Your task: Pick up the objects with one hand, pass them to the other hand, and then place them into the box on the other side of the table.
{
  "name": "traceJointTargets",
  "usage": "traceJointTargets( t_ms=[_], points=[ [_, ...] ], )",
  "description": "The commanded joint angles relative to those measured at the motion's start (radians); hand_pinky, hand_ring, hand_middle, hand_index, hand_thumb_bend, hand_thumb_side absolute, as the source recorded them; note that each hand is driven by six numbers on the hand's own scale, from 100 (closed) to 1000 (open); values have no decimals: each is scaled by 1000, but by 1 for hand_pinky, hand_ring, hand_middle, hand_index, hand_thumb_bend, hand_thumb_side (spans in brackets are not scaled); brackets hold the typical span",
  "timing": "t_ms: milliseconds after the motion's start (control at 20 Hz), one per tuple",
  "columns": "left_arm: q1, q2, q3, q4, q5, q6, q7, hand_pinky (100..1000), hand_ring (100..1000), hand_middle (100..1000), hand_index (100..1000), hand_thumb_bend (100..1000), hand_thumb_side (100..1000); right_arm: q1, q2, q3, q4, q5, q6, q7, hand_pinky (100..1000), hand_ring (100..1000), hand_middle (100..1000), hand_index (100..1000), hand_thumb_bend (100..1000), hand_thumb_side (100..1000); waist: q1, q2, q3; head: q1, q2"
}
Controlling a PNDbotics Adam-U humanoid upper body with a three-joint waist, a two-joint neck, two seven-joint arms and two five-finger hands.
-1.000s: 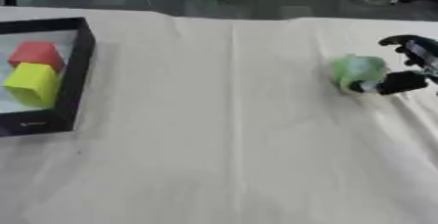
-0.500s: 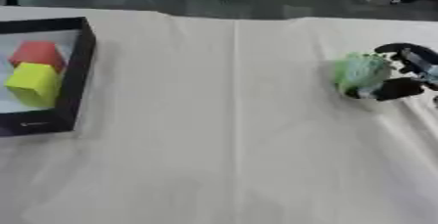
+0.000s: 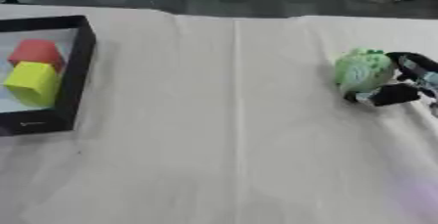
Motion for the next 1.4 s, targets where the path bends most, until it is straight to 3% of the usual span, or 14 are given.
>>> traceJointTargets(
  t_ms=[50, 400, 650, 950, 1400],
  points=[
    [-7, 18, 14, -13, -4, -1, 3, 810, 665, 613, 714, 100, 624, -2, -21, -12, -11, -25, -3, -24, 823, 882, 762, 730, 549, 225, 12, -11, -3, 4, -6],
    [-1, 22, 15, -13, -5, 3, -1, 815, 668, 616, 715, 100, 626, 5, -22, -16, -41, -119, -14, -103, 802, 864, 731, 663, 490, 109, 14, -24, -15, 8, 5],
    [4, 26, 15, -13, -4, 6, -6, 816, 658, 617, 716, 100, 627, 11, -30, -12, -68, -200, -14, -148, 798, 860, 719, 631, 459, 100, 16, -37, -28, 15, 14],
    [8, 31, 16, -13, -3, 9, -10, 817, 653, 617, 716, 100, 622, 14, -43, -2, -115, -277, -13, -193, 779, 857, 693, 508, 429, 100, 20, -57, -45, 18, 29],
    [31, 44, 23, -13, -1, 16, -7, 816, 654, 618, 716, 100, 604, -7, -39, 24, -209, -350, 8, -229, 755, 826, 632, 487, 411, 100, 33, -98, -82, 38, 66]
  ],
)
